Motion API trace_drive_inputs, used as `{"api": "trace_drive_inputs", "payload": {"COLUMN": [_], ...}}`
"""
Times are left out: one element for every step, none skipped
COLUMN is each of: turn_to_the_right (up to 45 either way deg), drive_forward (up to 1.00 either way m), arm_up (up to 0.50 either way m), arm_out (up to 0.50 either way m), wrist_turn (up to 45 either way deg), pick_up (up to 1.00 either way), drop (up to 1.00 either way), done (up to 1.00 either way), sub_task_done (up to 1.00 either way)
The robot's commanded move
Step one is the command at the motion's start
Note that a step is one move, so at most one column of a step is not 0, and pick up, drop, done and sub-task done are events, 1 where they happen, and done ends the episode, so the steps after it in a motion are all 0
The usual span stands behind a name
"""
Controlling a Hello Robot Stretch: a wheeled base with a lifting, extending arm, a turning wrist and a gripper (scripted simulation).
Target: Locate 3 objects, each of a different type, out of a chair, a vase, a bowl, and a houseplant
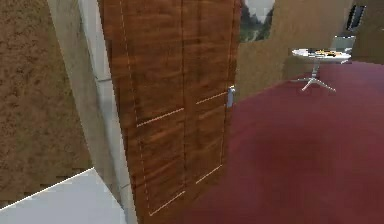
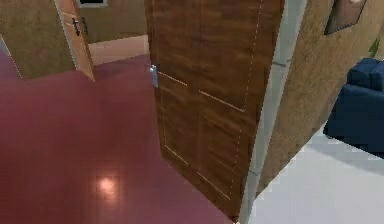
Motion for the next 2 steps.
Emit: {"api": "trace_drive_inputs", "payload": {"turn_to_the_right": [45.0,9.0], "drive_forward": [0.0,0.0], "arm_up": [0.0,0.0], "arm_out": [0.0,0.0], "wrist_turn": [0.0,0.0], "pick_up": [0.0,0.0], "drop": [0.0,0.0], "done": [0.0,0.0], "sub_task_done": [0.0,0.0]}}
